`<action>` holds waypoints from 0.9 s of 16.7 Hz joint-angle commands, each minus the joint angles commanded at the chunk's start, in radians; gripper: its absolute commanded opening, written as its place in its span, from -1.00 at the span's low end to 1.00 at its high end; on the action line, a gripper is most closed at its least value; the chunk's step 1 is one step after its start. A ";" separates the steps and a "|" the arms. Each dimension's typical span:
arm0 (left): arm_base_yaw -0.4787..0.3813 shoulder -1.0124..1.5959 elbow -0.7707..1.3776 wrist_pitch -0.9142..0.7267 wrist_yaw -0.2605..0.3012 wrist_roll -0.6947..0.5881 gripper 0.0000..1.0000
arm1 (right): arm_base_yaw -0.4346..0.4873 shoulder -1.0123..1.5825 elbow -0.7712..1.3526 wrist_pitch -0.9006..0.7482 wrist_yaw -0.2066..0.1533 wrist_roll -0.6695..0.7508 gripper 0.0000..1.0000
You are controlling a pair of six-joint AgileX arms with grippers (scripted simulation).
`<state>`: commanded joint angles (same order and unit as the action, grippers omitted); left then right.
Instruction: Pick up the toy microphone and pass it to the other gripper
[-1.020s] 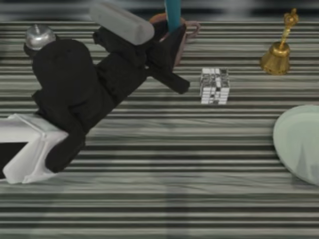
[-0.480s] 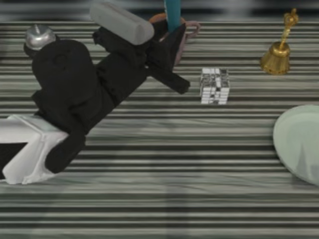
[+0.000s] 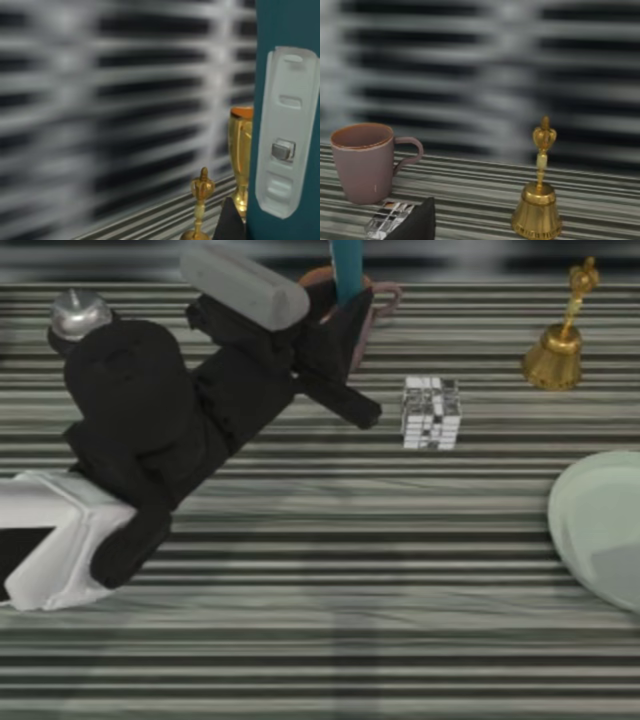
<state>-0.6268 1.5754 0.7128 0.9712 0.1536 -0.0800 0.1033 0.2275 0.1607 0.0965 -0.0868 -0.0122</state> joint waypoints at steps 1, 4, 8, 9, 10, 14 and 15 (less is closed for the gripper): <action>0.000 0.000 0.000 0.000 0.000 0.000 -1.00 | 0.028 0.073 0.043 0.025 -0.023 -0.004 1.00; 0.000 0.000 0.000 0.000 0.000 0.000 -1.00 | 0.117 0.327 0.181 0.106 -0.098 -0.015 1.00; 0.000 0.000 0.000 0.000 0.000 0.000 -1.00 | 0.237 0.643 0.362 0.211 -0.199 -0.029 1.00; 0.000 0.000 0.000 0.000 0.000 0.000 -1.00 | 0.264 0.709 0.403 0.235 -0.221 -0.032 1.00; 0.000 0.000 0.000 0.000 0.000 0.000 -1.00 | 0.289 0.770 0.441 0.258 -0.243 -0.035 1.00; 0.000 0.000 0.000 0.000 0.000 0.000 -1.00 | 0.366 0.962 0.563 0.332 -0.306 -0.046 1.00; 0.000 0.000 0.000 0.000 0.000 0.000 -1.00 | 0.377 0.988 0.581 0.344 -0.316 -0.048 1.00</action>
<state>-0.6268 1.5754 0.7128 0.9712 0.1536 -0.0800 0.4802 1.2154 0.7421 0.4403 -0.4028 -0.0605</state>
